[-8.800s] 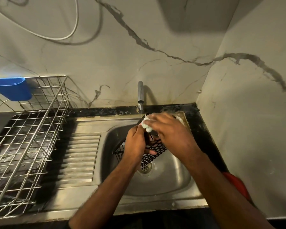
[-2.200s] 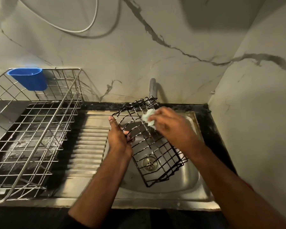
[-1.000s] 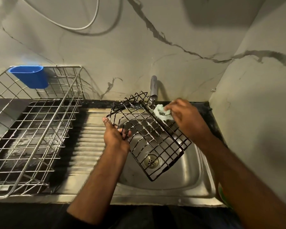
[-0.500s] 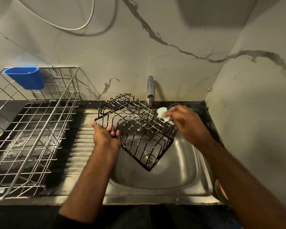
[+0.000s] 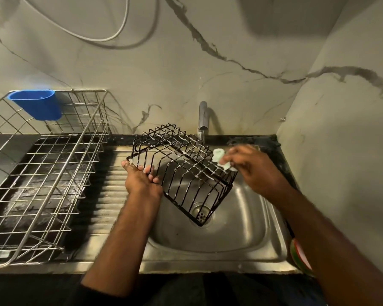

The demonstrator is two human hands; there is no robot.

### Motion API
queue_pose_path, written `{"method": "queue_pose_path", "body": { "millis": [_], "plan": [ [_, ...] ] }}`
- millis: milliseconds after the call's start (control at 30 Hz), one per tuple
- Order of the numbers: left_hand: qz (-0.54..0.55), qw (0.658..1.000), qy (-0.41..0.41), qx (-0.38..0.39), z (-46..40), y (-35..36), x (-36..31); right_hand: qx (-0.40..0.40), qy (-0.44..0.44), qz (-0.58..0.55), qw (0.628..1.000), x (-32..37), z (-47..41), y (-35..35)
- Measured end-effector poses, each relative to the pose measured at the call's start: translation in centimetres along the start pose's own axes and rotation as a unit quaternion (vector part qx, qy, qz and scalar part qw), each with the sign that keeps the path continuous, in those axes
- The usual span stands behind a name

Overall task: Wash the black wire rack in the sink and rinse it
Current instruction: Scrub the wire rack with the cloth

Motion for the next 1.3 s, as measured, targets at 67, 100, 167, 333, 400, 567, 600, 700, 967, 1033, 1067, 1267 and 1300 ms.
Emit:
{"method": "queue_pose_path", "body": {
  "millis": [67,100,167,333,400,567,600,700,967,1033,1067,1267,1300],
  "plan": [
    [0.013,1.0,0.0,0.003,-0.1,-0.1,0.0,-0.033,0.059,0.013,0.998,-2.0,-0.3,-0.1],
    [0.02,1.0,-0.002,0.006,-0.1,-0.1,-0.1,-0.051,0.083,0.019,0.995,-2.7,-0.4,0.1],
    [0.029,0.999,-0.008,0.012,-0.1,0.1,-0.2,-0.07,0.137,0.019,0.988,-3.8,-0.3,0.5],
    [0.037,0.999,-0.009,-0.001,0.1,0.1,-0.3,-0.143,0.146,0.006,0.979,-1.6,1.5,1.7],
    [0.039,0.999,-0.007,-0.02,0.1,0.1,-0.2,-0.157,0.097,-0.004,0.983,1.3,2.1,2.3],
    [0.024,1.0,-0.006,-0.012,0.7,0.3,0.6,-0.049,-0.01,-0.037,0.998,4.4,2.4,3.9],
    [0.027,1.0,-0.007,-0.008,0.9,0.4,0.9,-0.04,-0.026,-0.029,0.998,4.5,2.2,3.7],
    [0.031,1.0,-0.002,0.007,1.4,0.8,1.3,-0.018,-0.087,0.035,0.995,5.7,1.3,4.1],
    [-0.001,0.996,0.092,-0.012,2.2,2.1,1.2,0.094,-0.044,0.064,0.992,4.2,0.0,7.2],
    [0.006,0.995,0.1,-0.018,1.6,1.7,0.7,0.113,-0.065,0.08,0.988,3.4,0.8,7.3],
    [0.01,0.995,0.1,-0.022,1.4,1.4,0.5,0.129,-0.061,0.073,0.987,2.8,1.1,7.3],
    [-0.008,0.994,0.1,-0.038,1.1,0.7,1.1,0.211,-0.03,0.072,0.974,0.5,1.0,6.0],
    [-0.011,0.994,0.098,-0.036,1.2,0.7,1.3,0.213,-0.037,0.078,0.973,0.8,0.8,5.8]
  ]
}}
Point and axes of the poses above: each hand's wrist, its own z-axis away from the middle knuckle, its own y-axis out of the palm, x = y × z, the point moved 2 cm from there along -z, towards the middle knuckle, and after that the axes turned 5 degrees about -z, right-handed, at the moved point
